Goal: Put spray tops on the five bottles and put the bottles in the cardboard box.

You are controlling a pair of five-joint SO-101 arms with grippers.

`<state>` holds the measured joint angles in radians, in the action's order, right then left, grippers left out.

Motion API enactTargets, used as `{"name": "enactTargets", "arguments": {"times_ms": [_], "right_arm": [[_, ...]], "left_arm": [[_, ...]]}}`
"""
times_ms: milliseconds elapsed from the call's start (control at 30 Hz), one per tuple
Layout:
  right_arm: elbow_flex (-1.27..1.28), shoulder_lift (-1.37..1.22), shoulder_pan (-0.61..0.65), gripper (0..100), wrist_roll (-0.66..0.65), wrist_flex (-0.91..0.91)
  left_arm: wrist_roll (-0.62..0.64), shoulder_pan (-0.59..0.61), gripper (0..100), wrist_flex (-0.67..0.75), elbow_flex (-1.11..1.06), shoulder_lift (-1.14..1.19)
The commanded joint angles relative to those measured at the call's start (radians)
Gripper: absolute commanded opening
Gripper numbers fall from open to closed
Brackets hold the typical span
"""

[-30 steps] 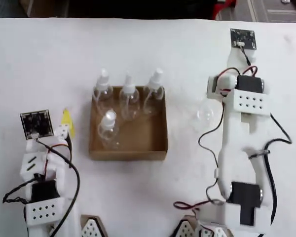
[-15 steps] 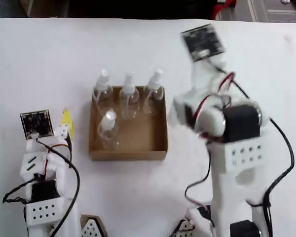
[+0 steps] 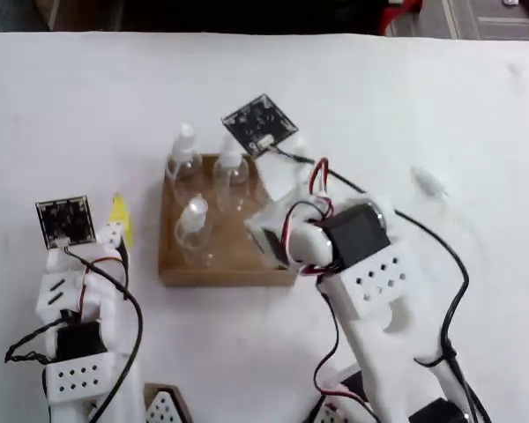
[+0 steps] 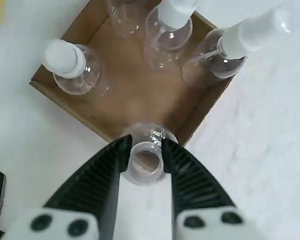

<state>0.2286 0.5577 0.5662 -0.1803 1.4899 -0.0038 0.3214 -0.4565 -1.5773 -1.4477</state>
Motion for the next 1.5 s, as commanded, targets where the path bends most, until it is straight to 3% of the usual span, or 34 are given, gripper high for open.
{"name": "enactTargets", "arguments": {"times_ms": [0, 267, 1000, 1167, 1467], "right_arm": [[0.123, 0.077, 0.005, 1.7, -0.048, -0.119], [0.253, 0.071, 0.005, 1.7, -0.068, -0.229], [0.265, 0.048, 0.005, 2.2, -0.066, -0.229], [0.364, 0.056, 0.005, 2.2, -0.068, -0.328], [0.376, 0.054, 0.007, 2.2, -0.066, -0.334]], "left_arm": [[0.002, -0.012, 17, 0.026, 0.034, -0.012], [0.002, -0.012, 17, 0.026, 0.034, -0.012], [0.002, -0.012, 17, 0.025, 0.034, -0.012], [0.002, -0.012, 17, 0.025, 0.034, -0.012], [0.002, -0.012, 17, 0.026, 0.034, -0.012]]}}
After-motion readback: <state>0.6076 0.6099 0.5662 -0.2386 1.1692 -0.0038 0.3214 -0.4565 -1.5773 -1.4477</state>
